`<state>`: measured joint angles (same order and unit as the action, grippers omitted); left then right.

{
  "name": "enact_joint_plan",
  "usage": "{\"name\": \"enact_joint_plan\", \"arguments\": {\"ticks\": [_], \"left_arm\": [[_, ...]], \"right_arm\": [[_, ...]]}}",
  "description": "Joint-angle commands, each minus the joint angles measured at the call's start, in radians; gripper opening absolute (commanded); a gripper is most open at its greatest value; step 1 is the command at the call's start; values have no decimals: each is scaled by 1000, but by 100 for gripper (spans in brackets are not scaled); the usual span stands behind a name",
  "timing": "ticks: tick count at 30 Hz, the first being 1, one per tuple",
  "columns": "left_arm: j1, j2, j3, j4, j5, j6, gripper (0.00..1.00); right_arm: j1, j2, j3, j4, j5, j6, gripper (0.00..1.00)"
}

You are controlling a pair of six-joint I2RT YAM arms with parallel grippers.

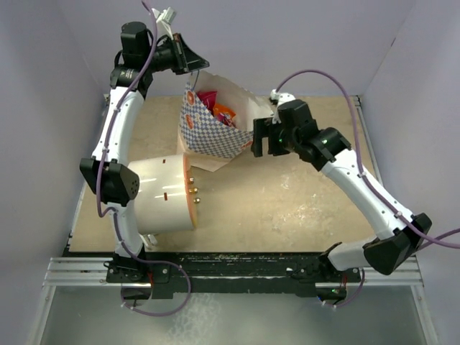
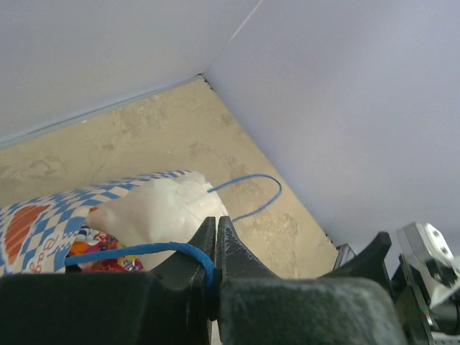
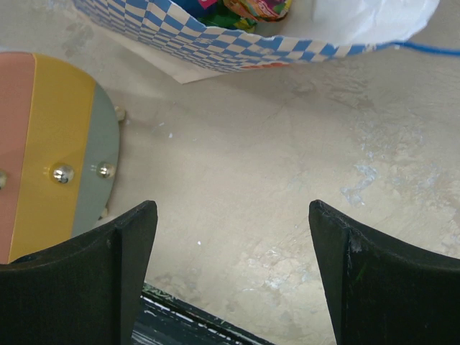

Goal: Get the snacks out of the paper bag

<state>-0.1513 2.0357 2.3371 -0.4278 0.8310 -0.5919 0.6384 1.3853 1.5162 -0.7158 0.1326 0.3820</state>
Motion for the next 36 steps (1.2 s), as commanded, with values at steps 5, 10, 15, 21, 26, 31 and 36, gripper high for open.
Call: {"name": "enact_joint_plan", "arguments": {"ticks": [5, 10, 15, 21, 26, 31, 36], "left_arm": [[-13, -232, -193, 171, -51, -37, 0], [-13, -300, -296, 152, -104, -100, 0], [-12, -325, -300, 88, -126, -119, 0], [-11, -349, -298, -32, -259, -177, 0], [-10, -341, -287, -54, -240, -190, 0], [-10, -326, -269, -94, -224, -151, 0], [-8, -279, -187, -227, -211, -94, 0]], "right_arm": [[-318, 5, 88, 57, -21, 134, 100], [-466, 173, 216, 54, -189, 180, 100], [-513, 355, 381, 39, -361, 194, 94], [-550, 431, 373, 76, -540, 150, 61], [-585, 481, 384, 110, -523, 86, 74], [-602, 528, 402, 179, -630, 109, 76], [-616, 548, 394, 253, -662, 115, 70]]}}
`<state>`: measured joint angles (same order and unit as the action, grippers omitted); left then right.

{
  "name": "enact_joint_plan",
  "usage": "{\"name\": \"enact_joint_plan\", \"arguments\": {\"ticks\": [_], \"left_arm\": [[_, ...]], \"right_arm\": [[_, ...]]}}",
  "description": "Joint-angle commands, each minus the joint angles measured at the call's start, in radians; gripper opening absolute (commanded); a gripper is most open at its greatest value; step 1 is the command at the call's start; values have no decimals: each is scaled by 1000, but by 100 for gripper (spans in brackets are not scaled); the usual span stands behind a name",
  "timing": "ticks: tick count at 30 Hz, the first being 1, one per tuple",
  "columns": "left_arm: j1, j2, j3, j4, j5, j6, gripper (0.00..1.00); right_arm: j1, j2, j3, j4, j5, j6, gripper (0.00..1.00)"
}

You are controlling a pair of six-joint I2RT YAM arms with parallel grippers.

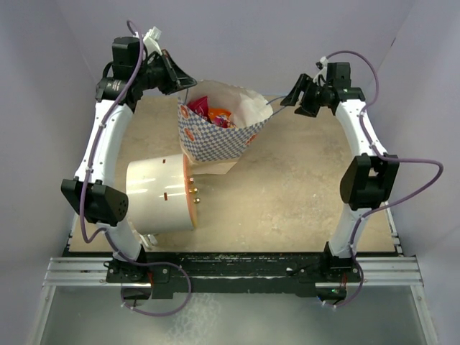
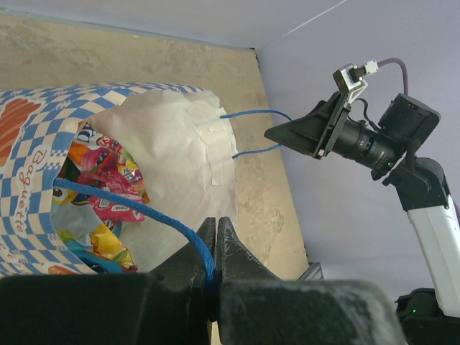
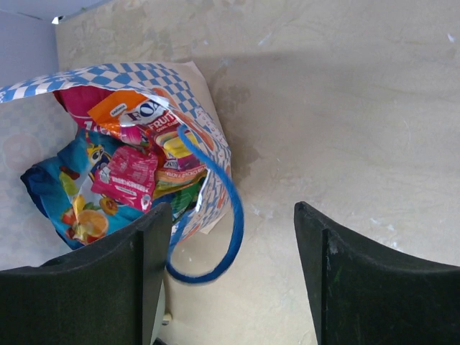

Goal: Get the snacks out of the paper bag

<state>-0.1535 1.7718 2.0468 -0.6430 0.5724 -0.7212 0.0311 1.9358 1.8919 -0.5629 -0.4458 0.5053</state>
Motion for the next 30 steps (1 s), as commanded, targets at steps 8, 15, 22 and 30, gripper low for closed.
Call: {"name": "enact_joint_plan", "arguments": {"ticks": [8, 15, 22, 30], "left_arm": [[8, -26, 128, -116, -90, 46, 0], [28, 112, 319, 15, -123, 62, 1], [106, 240, 469, 326, 68, -72, 6], [129, 303, 501, 671, 248, -299, 5]], "right_arm": [[-10, 37, 68, 75, -147, -125, 4], [65, -120, -122, 112, -200, -103, 0], [240, -317, -385, 396, -187, 78, 0], [267, -481, -554, 474, -224, 162, 0]]}}
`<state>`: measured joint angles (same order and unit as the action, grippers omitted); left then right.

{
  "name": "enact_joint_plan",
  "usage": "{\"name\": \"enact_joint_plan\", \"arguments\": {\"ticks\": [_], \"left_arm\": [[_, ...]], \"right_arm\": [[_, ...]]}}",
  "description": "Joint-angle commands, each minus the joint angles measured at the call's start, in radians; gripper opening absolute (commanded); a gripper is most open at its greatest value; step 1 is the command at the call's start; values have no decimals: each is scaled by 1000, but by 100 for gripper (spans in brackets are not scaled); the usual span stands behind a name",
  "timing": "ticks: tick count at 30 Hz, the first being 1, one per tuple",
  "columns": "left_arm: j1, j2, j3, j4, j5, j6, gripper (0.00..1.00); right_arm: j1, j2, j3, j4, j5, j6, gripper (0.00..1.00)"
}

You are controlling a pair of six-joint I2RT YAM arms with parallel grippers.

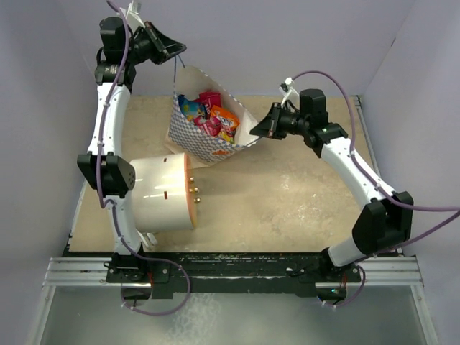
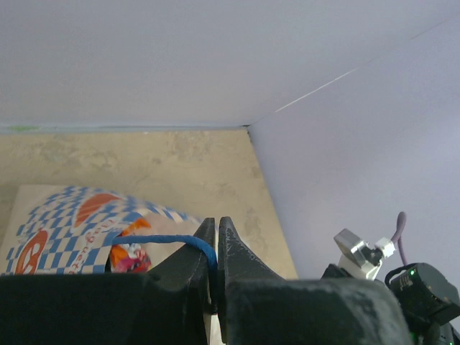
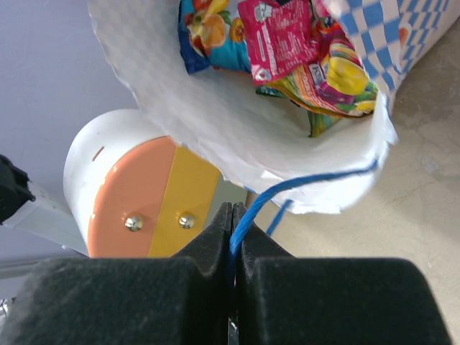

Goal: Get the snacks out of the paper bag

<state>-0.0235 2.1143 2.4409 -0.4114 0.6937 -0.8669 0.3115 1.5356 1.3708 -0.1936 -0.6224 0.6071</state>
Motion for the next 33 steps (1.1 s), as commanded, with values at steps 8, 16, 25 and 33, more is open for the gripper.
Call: {"name": "enact_joint_plan", "arguments": {"ticks": [8, 16, 25, 33], "left_arm": [[-83, -134, -50, 442, 227, -111, 0], [-266, -230, -253, 366, 264, -18, 0], [-437, -400, -533, 306, 185, 23, 0], [-547, -586, -745, 144, 50, 41, 0]], "right_arm": [[0, -165, -250, 111, -101, 126, 0], [32, -332, -466, 9, -13, 118, 0], [32, -577, -675, -122, 157, 179, 0], [32, -785, -778, -224, 229, 241, 4]]}}
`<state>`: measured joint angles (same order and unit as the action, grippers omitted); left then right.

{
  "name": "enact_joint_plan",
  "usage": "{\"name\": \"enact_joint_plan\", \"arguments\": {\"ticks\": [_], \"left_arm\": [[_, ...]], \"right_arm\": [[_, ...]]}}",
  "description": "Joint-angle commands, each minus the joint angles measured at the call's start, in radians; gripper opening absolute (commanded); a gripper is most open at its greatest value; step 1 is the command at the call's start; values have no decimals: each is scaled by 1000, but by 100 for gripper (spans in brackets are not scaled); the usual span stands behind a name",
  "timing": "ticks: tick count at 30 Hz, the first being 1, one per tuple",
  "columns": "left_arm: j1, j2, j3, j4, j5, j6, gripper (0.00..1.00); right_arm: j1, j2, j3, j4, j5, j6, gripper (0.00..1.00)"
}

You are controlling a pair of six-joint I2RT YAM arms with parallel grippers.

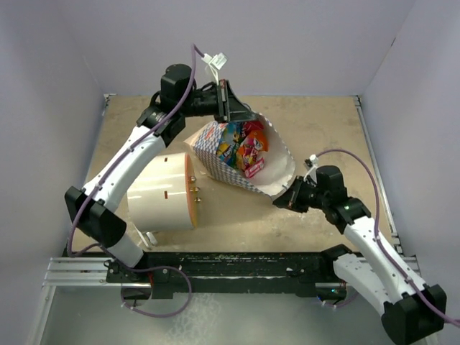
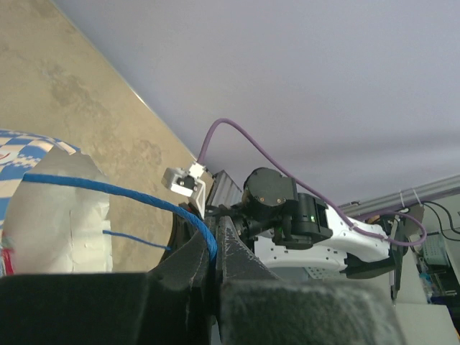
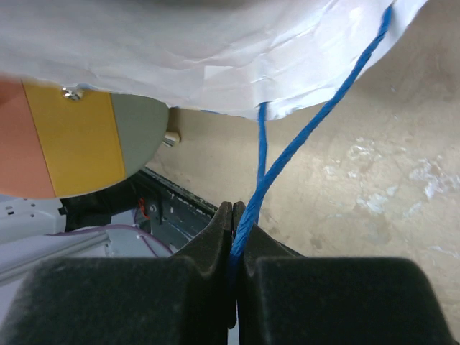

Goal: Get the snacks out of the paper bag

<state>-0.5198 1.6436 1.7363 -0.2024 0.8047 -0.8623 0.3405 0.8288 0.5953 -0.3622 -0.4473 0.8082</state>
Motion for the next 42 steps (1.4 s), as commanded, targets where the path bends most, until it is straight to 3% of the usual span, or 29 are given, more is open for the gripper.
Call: {"name": "enact_joint_plan", "arguments": {"ticks": [1, 4, 6, 11, 12, 14, 18, 22, 24, 27, 31, 36, 42], "left_arm": [[-63, -137, -66, -75, -68, 43, 0], [-95, -199, -143, -112, -122, 69, 0], [-100, -221, -183, -126, -142, 43, 0], [-112, -261, -224, -109, -234, 20, 0], [-111, -267, -241, -82, -247, -2, 0], [-112, -262, -252, -27, -257, -52, 0], [-118, -222, -223, 27, -250, -101, 0], [-118, -181, -172, 2, -252, -102, 0], [-118, -165, -144, -6, -239, -105, 0], [-118, -139, -86, -42, -229, -94, 0], [-117, -132, -61, -32, -218, -101, 0], [-118, -121, -21, -50, -205, -76, 0], [-117, -105, 20, -121, -198, -41, 0]], "right_arm": [[2, -95, -1, -62, 52, 47, 6], [2, -103, 20, -75, 83, -5, 14], [2, -86, 83, -139, 128, -75, 24], [2, -46, 250, -208, 245, -233, 71], [2, -31, 300, -248, 300, -272, 85], [2, 12, 413, -322, 443, -318, 100], [2, 84, 533, -331, 532, -402, 99], [2, 149, 609, -272, 463, -482, 100], [2, 174, 643, -226, 445, -508, 95], [3, 171, 608, -71, 258, -435, 87], [34, 138, 436, 289, 60, -215, 76], [217, 167, 313, 571, 188, -171, 73], [339, 304, 223, 839, 425, -131, 72]]}}
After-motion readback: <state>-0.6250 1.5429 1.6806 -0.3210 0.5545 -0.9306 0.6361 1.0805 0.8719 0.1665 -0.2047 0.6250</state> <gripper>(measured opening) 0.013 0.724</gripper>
